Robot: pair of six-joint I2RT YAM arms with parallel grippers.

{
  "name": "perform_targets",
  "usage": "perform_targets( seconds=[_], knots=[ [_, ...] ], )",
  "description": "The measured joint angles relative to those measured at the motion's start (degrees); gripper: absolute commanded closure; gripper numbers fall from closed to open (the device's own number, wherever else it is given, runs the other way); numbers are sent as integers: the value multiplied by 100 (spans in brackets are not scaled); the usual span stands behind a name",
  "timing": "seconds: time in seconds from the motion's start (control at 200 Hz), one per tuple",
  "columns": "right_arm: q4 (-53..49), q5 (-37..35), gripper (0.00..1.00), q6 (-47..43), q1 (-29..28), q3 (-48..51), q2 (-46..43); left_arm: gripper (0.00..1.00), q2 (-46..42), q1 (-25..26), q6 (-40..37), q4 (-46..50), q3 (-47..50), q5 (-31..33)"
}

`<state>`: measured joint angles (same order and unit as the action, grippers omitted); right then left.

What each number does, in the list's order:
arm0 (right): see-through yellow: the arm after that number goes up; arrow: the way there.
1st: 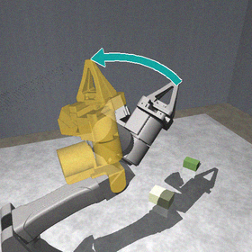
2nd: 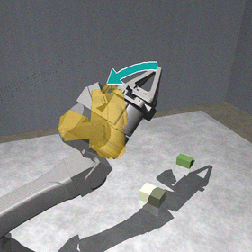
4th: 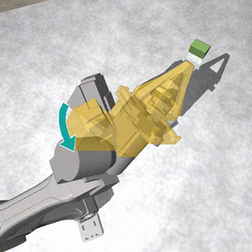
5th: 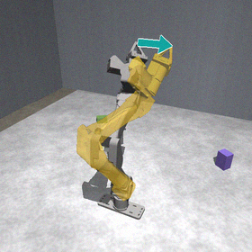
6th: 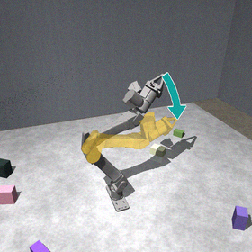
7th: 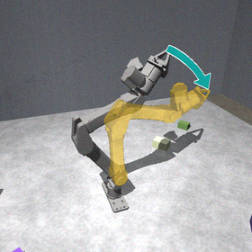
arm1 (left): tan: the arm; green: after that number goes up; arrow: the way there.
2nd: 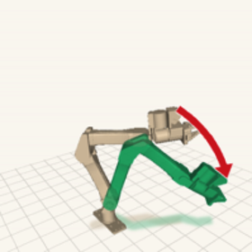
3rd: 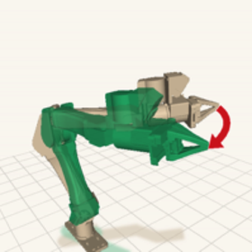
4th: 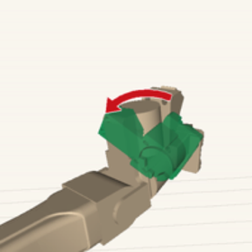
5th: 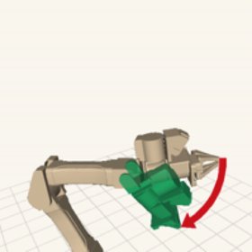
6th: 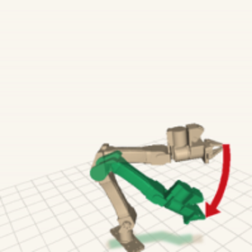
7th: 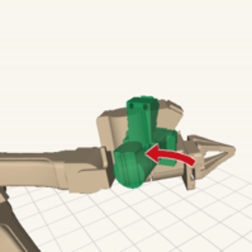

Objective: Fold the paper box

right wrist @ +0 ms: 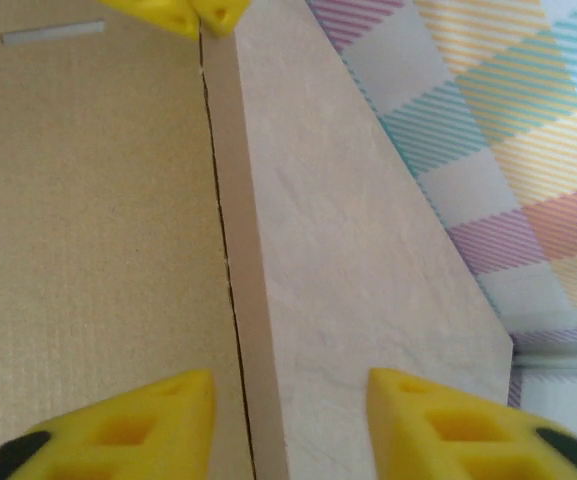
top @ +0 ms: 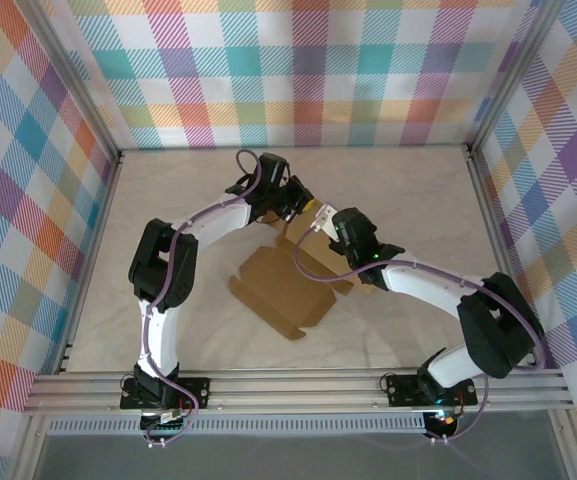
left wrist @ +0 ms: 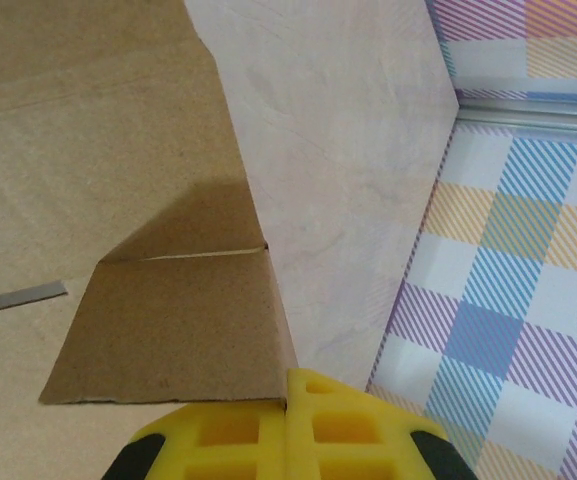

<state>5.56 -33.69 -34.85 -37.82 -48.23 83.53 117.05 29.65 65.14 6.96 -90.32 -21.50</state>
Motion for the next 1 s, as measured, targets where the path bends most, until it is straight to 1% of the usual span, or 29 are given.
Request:
perform_targets(
  seconds=[0.08, 0.245, 0.3, 0.345, 0.415, 0.465, 0.595, 0.82, 0.96, 1.0],
  knots=[
    [-72, 352, 34, 144, 42, 44, -221, 100, 0, -31, -2, 0, 20, 13],
    [-160, 984, 34, 133, 249, 216, -444, 100, 0, -44, -2, -2, 20, 11],
    [-238, 1128, 36, 96, 343, 260, -444, 100, 0, -46, -2, -4, 20, 0],
    [-310, 1176, 40, 46, 396, 284, -439, 100, 0, -48, -4, -7, 20, -7],
    [-330, 1191, 52, -70, 459, 293, -378, 100, 0, -50, -22, -7, 20, -9],
    [-323, 1191, 57, -125, 501, 293, -317, 100, 0, -50, -33, -4, 20, -11],
    [-317, 1189, 62, -205, 551, 293, -190, 100, 0, -50, -90, -2, 20, -11],
    [-304, 1185, 61, -295, 551, 254, -17, 100, 0, -50, -149, -2, 20, -66],
    [-262, 1172, 57, -376, 551, 109, 136, 100, 0, -50, -153, -2, 20, -122],
    [-251, 1169, 55, -380, 551, 44, 188, 100, 0, -50, -153, -2, 20, -140]
  ],
)
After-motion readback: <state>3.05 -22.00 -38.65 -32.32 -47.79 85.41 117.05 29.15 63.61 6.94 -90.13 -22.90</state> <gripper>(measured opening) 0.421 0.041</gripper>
